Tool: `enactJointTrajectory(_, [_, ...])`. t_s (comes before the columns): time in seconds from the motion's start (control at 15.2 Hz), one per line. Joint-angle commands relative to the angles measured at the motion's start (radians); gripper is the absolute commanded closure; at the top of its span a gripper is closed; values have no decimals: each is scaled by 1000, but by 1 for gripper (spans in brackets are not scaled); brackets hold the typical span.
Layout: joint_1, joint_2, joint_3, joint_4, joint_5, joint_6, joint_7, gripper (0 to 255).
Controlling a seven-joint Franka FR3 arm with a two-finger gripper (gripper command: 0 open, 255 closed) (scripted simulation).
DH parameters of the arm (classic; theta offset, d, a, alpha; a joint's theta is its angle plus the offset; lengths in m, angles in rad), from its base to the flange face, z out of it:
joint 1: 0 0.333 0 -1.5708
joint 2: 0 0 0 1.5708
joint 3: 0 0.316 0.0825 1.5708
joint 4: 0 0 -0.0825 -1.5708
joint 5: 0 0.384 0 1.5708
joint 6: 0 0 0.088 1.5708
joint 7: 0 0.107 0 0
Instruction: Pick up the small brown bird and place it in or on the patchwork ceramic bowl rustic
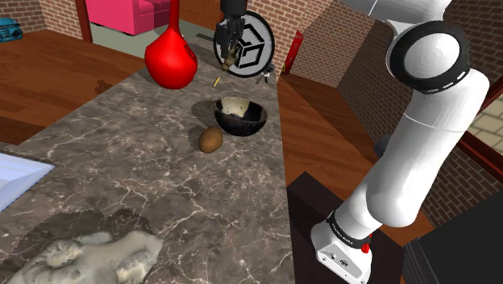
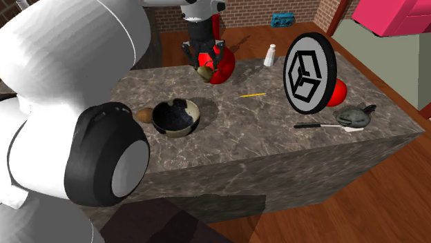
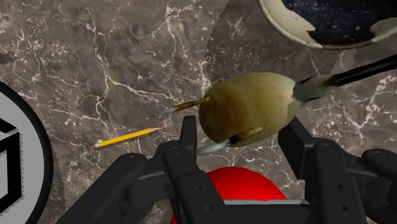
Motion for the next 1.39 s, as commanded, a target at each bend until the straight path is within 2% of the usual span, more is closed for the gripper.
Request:
enactJointTrajectory(0.0, [7, -89, 9, -114, 10, 23, 22, 255])
enactJointTrajectory(0.53, [43, -377, 47, -438, 57, 52, 98, 255])
enactJointTrajectory(1.32, [44, -394, 46, -618, 58, 215, 113, 255])
